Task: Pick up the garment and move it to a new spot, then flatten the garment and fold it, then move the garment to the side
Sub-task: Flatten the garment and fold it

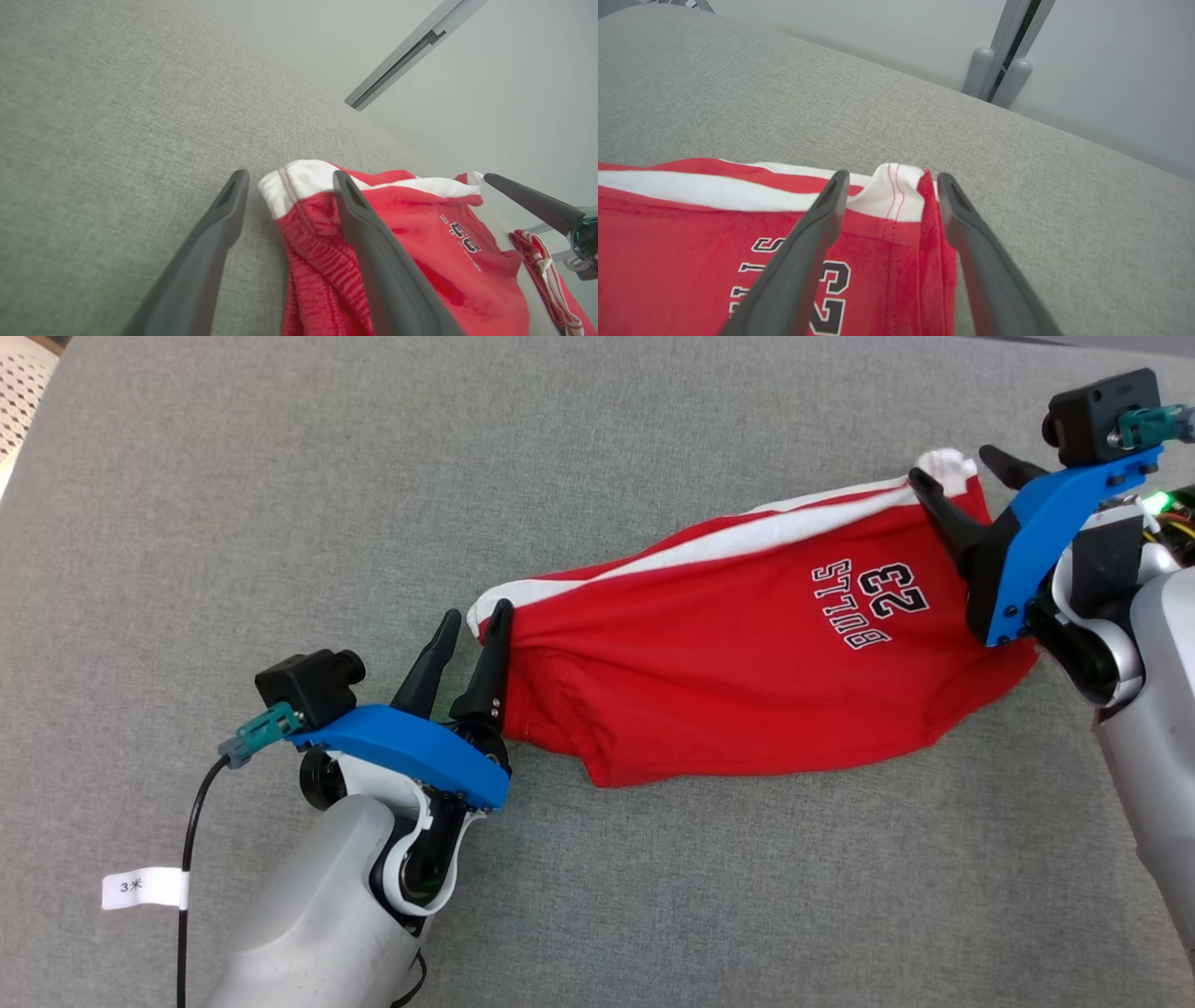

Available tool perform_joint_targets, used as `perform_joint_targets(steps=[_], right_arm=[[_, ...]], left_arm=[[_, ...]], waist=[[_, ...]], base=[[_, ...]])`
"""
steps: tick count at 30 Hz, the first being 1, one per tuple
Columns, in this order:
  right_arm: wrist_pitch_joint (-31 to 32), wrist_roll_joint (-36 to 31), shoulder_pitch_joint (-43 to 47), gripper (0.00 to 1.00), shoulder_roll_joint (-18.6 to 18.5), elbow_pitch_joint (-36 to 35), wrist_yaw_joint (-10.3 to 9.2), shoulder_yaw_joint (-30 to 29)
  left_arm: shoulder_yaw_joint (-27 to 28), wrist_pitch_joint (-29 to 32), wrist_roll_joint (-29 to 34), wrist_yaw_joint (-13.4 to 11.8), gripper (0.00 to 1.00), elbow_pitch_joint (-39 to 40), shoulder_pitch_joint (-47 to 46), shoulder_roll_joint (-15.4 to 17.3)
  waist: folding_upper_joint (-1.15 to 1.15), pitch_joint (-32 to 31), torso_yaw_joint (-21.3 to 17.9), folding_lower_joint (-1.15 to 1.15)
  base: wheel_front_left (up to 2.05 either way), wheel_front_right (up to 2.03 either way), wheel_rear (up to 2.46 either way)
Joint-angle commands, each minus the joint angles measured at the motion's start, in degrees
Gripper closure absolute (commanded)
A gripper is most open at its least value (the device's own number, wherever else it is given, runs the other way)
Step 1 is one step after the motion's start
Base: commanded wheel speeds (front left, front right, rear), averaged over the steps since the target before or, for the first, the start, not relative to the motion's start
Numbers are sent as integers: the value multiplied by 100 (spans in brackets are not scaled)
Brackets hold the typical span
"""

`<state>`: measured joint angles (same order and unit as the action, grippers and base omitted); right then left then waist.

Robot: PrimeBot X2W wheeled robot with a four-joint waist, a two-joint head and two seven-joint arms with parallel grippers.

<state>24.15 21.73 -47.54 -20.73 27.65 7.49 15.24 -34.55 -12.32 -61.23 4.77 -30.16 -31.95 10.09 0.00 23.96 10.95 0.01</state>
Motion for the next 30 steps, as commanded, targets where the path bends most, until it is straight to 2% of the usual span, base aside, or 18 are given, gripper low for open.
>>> perform_joint_targets(steps=[1, 8, 13, 22, 30], right_arm=[[-84, 70, -36, 0, 20, 92, 1, 24], [-270, 387, 278, 0, -30, 345, 1, 18], [-297, 507, 598, 0, -75, 415, 1, -119], [-348, 417, 987, 0, 104, 594, 1, -649], [-384, -26, 756, 0, 486, 1071, 1, -1313]], left_arm=[[-17, -56, 18, 50, 0, -21, -43, 0], [46, -267, 644, 119, 0, 125, 293, 274], [678, -286, 1427, 114, 0, 601, 746, 365], [1741, -290, 3183, 171, 0, 1332, 1456, 222], [2277, -291, 3684, 239, 0, 1366, 1665, -37]], waist=[[0, -71, -7, -1], [0, -461, -62, -1], [0, -699, -82, -1], [0, -789, -23, -1], [0, -555, 134, -1]], base=[[0, 0, 0], [0, 0, 0], [0, 0, 0], [0, 0, 0], [0, 0, 0]])
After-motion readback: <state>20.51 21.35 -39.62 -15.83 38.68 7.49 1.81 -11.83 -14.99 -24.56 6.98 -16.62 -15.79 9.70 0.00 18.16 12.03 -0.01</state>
